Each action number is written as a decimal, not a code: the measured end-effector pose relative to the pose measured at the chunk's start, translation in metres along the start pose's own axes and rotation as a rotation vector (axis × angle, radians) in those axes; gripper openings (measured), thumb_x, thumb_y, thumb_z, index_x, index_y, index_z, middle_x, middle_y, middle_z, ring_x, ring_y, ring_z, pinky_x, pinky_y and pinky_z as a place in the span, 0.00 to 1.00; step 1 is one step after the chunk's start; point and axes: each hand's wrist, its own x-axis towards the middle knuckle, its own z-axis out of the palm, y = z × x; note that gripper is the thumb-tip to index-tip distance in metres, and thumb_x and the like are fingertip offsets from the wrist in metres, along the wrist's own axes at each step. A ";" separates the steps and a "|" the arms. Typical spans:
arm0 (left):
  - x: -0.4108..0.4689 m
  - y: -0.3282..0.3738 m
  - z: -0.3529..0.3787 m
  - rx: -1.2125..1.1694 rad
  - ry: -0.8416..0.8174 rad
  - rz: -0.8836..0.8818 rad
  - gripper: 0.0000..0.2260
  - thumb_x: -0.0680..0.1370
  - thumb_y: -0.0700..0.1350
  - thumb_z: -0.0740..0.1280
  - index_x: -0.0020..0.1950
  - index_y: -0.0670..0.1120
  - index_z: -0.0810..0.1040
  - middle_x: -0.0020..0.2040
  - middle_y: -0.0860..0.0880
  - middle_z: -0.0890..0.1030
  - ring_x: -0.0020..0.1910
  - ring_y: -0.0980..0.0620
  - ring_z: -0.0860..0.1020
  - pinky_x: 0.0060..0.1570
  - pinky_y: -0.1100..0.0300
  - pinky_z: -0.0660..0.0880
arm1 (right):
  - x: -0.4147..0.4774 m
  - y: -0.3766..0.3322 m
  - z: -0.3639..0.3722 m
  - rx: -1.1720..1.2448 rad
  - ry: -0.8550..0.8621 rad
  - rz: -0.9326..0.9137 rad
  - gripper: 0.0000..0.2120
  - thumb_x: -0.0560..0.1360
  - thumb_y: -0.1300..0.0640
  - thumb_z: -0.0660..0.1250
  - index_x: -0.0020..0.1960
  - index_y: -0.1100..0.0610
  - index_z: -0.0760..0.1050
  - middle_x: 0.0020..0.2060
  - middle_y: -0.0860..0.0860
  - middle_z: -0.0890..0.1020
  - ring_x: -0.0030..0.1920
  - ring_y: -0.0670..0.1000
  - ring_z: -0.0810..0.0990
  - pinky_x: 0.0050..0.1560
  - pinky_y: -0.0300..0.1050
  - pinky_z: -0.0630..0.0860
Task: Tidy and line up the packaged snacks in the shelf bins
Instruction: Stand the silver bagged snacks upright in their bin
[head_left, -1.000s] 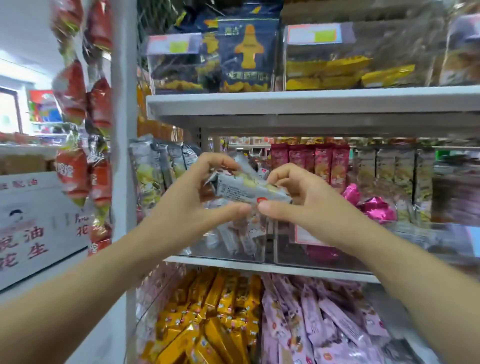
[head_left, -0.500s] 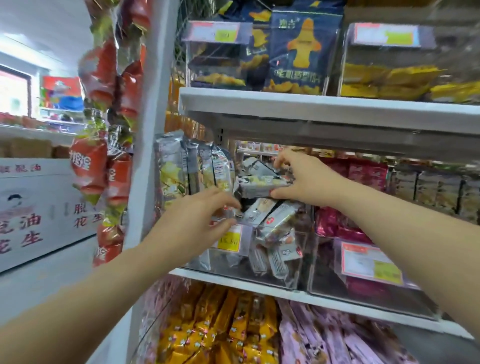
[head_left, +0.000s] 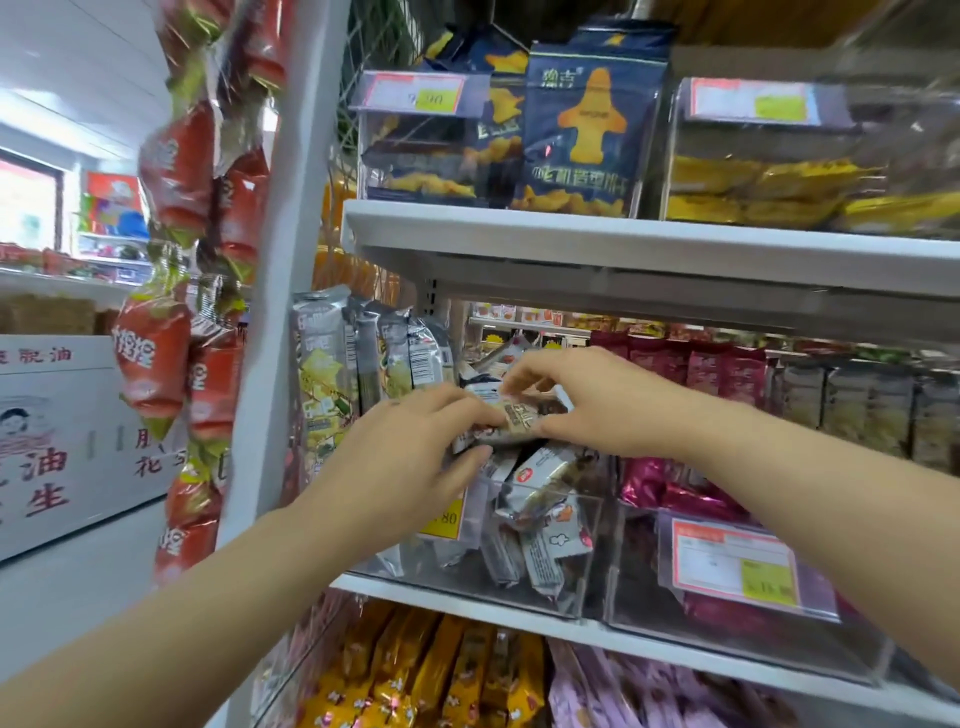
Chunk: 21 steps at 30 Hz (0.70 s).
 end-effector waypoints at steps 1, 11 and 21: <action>0.000 0.000 -0.001 0.035 -0.008 0.009 0.14 0.79 0.52 0.62 0.65 0.58 0.73 0.62 0.59 0.75 0.60 0.56 0.72 0.56 0.59 0.68 | 0.000 0.002 0.001 -0.021 -0.004 0.009 0.14 0.76 0.59 0.66 0.61 0.50 0.75 0.59 0.44 0.78 0.59 0.44 0.73 0.55 0.32 0.66; 0.009 0.017 -0.018 0.171 -0.158 0.042 0.17 0.81 0.57 0.56 0.70 0.65 0.66 0.74 0.59 0.58 0.69 0.55 0.64 0.65 0.53 0.61 | -0.020 0.007 -0.019 -0.017 -0.082 0.071 0.15 0.80 0.51 0.60 0.66 0.48 0.73 0.65 0.45 0.75 0.60 0.43 0.75 0.56 0.36 0.69; 0.026 0.062 -0.008 0.058 -0.045 0.110 0.18 0.76 0.60 0.52 0.57 0.59 0.77 0.62 0.57 0.73 0.58 0.54 0.74 0.57 0.53 0.68 | -0.078 0.037 -0.036 -0.027 0.058 0.074 0.14 0.76 0.50 0.66 0.61 0.43 0.76 0.54 0.40 0.78 0.51 0.42 0.76 0.53 0.37 0.73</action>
